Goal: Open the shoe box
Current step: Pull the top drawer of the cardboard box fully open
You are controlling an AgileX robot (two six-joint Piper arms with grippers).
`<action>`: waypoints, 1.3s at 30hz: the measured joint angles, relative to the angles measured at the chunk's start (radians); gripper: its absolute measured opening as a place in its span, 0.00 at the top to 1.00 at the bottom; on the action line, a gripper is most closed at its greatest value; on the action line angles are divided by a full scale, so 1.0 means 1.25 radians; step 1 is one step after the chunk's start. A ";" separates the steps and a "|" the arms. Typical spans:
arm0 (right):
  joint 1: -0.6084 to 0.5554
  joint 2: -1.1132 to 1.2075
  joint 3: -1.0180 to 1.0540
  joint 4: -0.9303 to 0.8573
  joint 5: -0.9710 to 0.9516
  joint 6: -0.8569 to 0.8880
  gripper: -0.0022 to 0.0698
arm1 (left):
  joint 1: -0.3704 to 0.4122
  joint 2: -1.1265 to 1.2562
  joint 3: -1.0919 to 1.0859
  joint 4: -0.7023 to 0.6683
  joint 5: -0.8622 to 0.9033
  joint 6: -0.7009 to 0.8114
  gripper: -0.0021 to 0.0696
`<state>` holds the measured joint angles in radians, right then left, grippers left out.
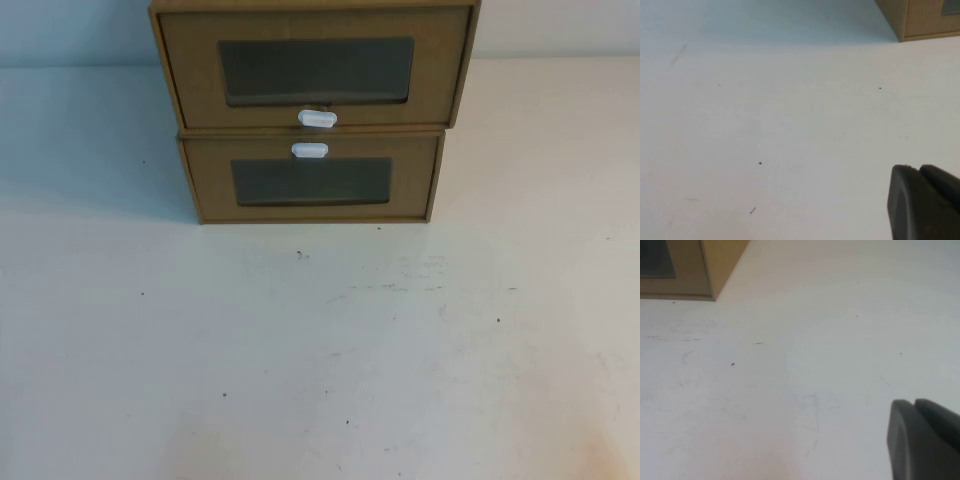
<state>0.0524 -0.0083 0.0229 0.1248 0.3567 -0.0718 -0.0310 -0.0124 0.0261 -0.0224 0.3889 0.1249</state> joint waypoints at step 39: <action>0.000 0.000 0.000 0.000 0.000 0.000 0.99 | 0.000 0.000 0.000 -0.008 -0.021 -0.001 0.98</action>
<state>0.0524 -0.0083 0.0229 0.1248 0.3567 -0.0718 -0.0310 -0.0124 0.0261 -0.0324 0.3629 0.1231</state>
